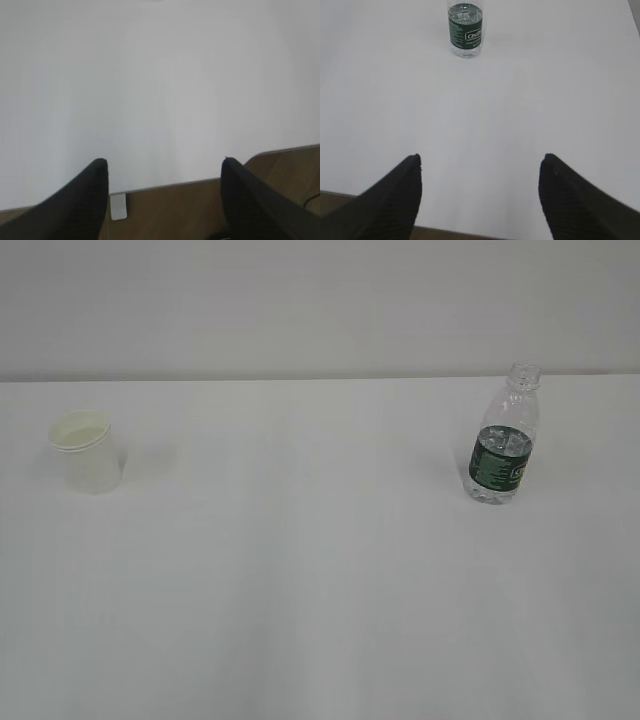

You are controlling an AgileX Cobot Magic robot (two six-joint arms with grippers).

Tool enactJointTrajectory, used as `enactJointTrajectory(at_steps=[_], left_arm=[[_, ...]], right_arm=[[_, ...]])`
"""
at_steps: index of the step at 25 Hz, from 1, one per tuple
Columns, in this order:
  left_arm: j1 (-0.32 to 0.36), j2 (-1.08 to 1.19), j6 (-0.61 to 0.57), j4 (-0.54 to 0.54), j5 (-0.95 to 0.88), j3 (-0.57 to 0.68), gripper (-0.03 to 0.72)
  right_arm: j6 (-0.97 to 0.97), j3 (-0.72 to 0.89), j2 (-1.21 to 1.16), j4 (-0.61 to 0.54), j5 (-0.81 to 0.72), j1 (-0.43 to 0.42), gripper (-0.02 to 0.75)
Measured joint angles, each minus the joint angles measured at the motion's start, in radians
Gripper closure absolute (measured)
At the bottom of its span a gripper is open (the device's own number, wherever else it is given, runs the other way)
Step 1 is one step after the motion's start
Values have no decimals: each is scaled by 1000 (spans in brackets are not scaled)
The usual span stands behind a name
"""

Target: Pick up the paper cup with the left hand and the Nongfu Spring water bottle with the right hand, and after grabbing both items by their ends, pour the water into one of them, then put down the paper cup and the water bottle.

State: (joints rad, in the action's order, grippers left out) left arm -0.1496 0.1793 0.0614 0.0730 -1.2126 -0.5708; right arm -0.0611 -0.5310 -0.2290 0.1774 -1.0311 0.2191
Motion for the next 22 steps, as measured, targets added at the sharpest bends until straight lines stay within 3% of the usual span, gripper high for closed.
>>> enactJointTrajectory(at_steps=[5,22], left_arm=[[0,0,2,-55,77,4,188],[0,0,2,-62,114,42,205]], right_arm=[[-15,2,0,0,-15,0,197],[-48,36,0,0,-102,0,201]])
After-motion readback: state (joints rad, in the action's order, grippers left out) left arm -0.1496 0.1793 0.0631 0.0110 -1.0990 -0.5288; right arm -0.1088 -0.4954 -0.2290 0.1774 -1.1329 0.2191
